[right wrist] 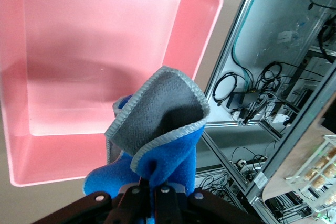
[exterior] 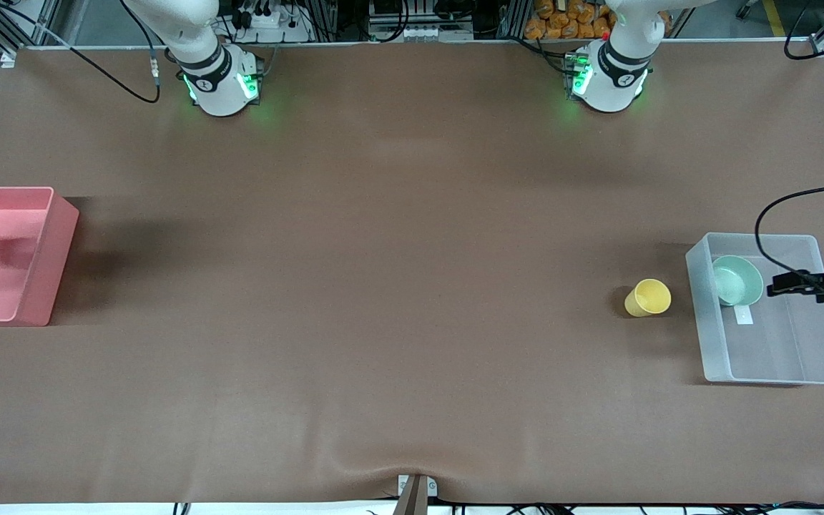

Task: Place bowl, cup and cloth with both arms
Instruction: 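Reach and grasp the yellow cup with the left gripper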

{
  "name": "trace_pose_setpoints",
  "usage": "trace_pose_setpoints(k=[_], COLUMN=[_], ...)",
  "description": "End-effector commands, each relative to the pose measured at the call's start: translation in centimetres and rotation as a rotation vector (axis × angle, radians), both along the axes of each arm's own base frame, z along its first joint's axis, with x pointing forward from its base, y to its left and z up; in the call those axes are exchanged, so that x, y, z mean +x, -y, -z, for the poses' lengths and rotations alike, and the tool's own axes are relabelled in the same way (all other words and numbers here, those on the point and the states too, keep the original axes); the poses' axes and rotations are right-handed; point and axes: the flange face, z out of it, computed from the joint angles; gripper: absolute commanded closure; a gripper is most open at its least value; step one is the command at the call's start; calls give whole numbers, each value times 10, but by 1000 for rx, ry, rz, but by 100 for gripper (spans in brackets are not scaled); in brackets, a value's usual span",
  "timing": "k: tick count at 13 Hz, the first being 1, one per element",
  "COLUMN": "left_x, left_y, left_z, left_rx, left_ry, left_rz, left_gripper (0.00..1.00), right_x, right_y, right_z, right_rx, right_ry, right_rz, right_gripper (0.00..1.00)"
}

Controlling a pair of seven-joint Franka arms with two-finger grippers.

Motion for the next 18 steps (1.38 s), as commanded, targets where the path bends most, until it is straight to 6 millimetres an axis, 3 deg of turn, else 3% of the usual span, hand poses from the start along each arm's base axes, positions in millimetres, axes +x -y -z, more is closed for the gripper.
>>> trace_pose_setpoints(k=[1,2,4,6,9,12,14,18], left_x=[4,6,13,18,11,6,-8,-22], left_y=[50,68,104,124,125,139,145,148], left_z=[4,7,24,55,85,93,94,114], left_rx=[14,13,42,40,43,43,48,67], left_ry=[-26,-32,-37,-25,1,-6,-26,-66], left_rz=[-50,-77,-108,-131,-142,-176,-161,-143], left_gripper=[0,0,0,0,0,0,0,11], right_x=[-9,-15,-16,-29,-33,-39,-39,-40], right_y=[3,13,14,36,37,26,24,24], right_z=[20,36,55,79,99,116,125,142], right_rx=[2,23,59,77,126,178,188,199], right_ry=[-12,-21,-26,-27,-21,-31,-40,-55], right_rz=[22,47,65,92,124,147,148,148], right_gripper=[100,100,100,100,100,100,100,100])
